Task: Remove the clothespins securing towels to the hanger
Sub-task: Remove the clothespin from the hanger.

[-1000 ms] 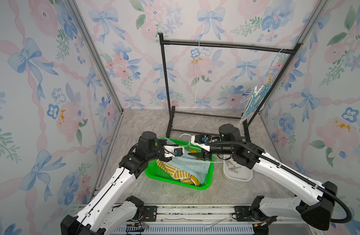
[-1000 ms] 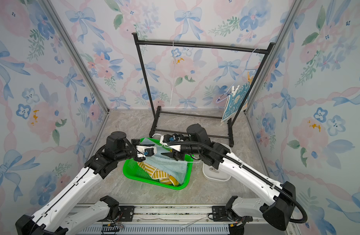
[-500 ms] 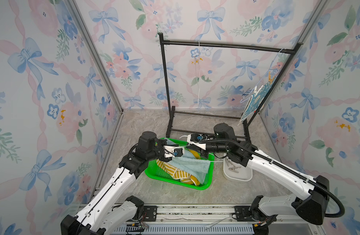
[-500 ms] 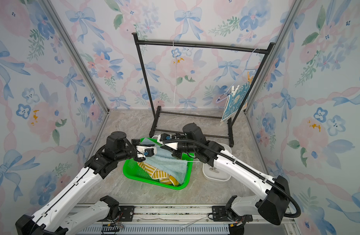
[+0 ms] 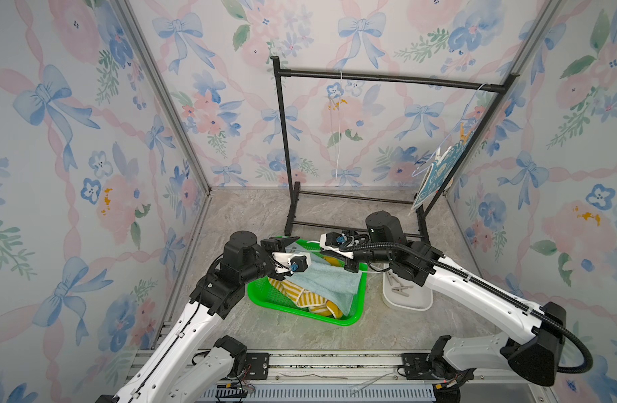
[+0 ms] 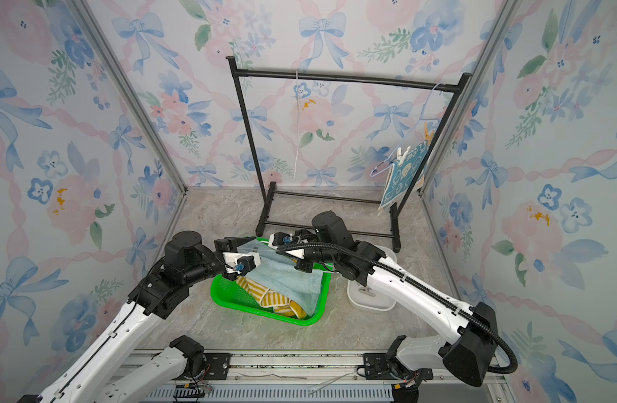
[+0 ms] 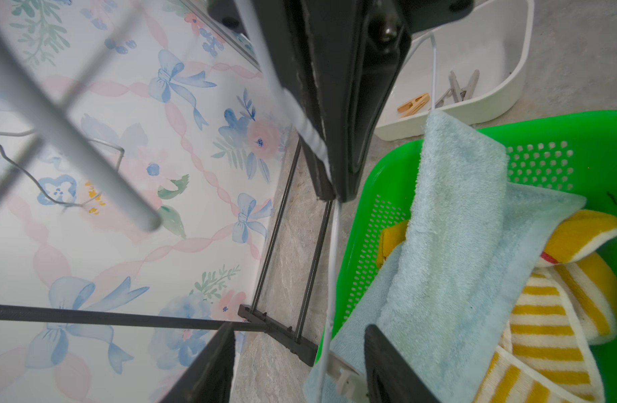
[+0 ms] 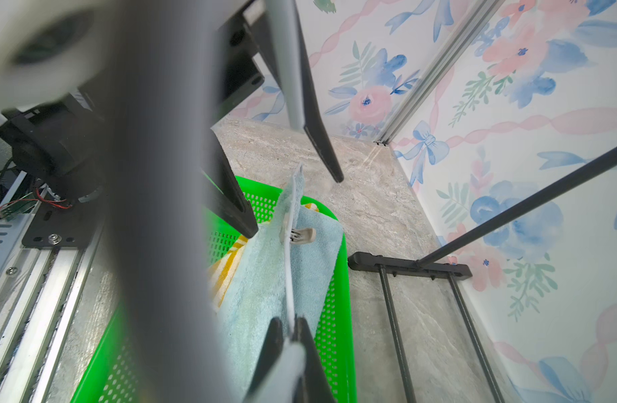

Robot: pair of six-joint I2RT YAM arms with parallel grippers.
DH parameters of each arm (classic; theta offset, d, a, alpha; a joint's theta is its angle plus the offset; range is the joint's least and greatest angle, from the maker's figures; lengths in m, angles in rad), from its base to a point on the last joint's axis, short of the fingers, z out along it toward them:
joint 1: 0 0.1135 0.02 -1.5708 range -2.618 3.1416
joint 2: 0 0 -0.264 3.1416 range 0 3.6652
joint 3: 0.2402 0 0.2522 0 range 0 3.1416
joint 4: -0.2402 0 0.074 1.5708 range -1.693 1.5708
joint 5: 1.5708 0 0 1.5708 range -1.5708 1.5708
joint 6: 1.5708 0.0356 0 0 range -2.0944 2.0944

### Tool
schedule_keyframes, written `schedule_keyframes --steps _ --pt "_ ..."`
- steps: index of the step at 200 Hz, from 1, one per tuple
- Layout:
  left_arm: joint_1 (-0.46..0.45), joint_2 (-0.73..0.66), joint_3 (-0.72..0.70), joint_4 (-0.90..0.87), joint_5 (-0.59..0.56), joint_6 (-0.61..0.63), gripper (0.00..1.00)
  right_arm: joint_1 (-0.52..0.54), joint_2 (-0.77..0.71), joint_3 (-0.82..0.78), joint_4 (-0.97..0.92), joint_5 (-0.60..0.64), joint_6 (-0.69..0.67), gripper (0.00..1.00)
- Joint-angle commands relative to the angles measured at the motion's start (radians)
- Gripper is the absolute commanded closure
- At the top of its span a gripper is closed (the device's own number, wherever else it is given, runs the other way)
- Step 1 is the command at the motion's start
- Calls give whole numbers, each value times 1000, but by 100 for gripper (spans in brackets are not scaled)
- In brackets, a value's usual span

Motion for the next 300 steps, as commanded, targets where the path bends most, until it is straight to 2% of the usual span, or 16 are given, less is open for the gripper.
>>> schedule_keyframes --steps 1,22,47,71,112,150,187,226,279,300 --pt "-4 -52 -17 -57 -69 -19 38 30 -49 4 -3 57 -51 100" --pt "-3 -96 -33 -80 -109 -27 35 47 -78 -43 50 117 -77 100" --pt "-3 -127 -36 -106 -114 -44 34 48 -108 -73 84 101 -66 100" --pt "-4 -145 -42 -136 -106 -61 39 48 -110 -51 20 59 -29 100" --pt "-4 -192 -95 -183 -91 -104 49 51 -116 11 -105 -33 126 100" --pt "-7 -233 -134 -223 -64 -141 52 50 -117 16 -162 1 180 100" --pt "-10 -226 -166 -228 -86 -101 45 51 -126 4 -158 4 185 100" --pt "-26 -205 -155 -228 -115 15 32 51 -123 5 -167 5 189 100" --pt "-92 -116 -114 -228 -180 118 29 50 -129 -6 -162 5 192 100" --pt "-115 -87 -112 -227 -226 143 31 50 -133 -8 -156 1 196 100"
